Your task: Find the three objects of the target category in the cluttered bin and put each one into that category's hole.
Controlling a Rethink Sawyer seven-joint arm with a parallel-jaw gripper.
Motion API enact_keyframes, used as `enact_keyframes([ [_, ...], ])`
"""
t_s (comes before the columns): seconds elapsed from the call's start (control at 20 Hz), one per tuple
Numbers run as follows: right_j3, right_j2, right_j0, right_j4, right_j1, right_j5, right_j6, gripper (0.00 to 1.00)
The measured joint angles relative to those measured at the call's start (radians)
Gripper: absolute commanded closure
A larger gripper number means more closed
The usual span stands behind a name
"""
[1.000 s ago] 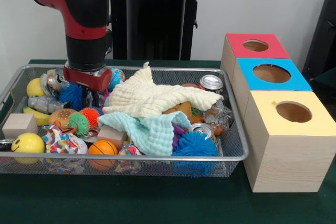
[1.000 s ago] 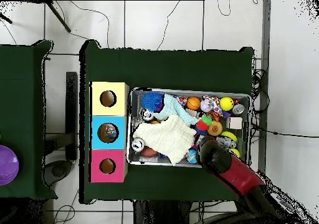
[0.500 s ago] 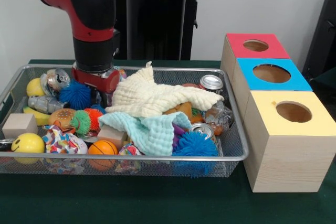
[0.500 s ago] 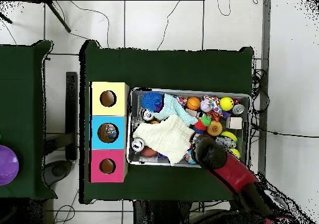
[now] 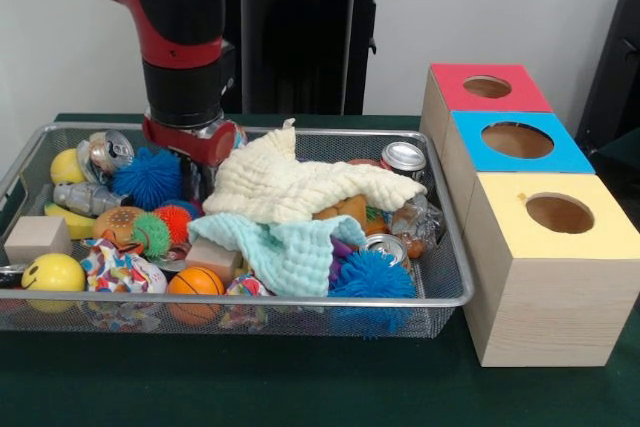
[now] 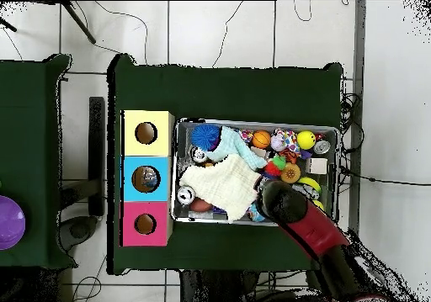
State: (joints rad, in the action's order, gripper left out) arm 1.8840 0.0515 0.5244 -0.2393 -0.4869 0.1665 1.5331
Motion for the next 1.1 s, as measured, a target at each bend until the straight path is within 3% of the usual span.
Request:
enact_keyframes([
  [0.7,-0.002,0.055,-0.077,-0.078,-0.056,0.140,0.000,1.00],
  [1.1,-0.069,0.100,-0.088,-0.105,-0.031,0.280,0.000,1.00],
])
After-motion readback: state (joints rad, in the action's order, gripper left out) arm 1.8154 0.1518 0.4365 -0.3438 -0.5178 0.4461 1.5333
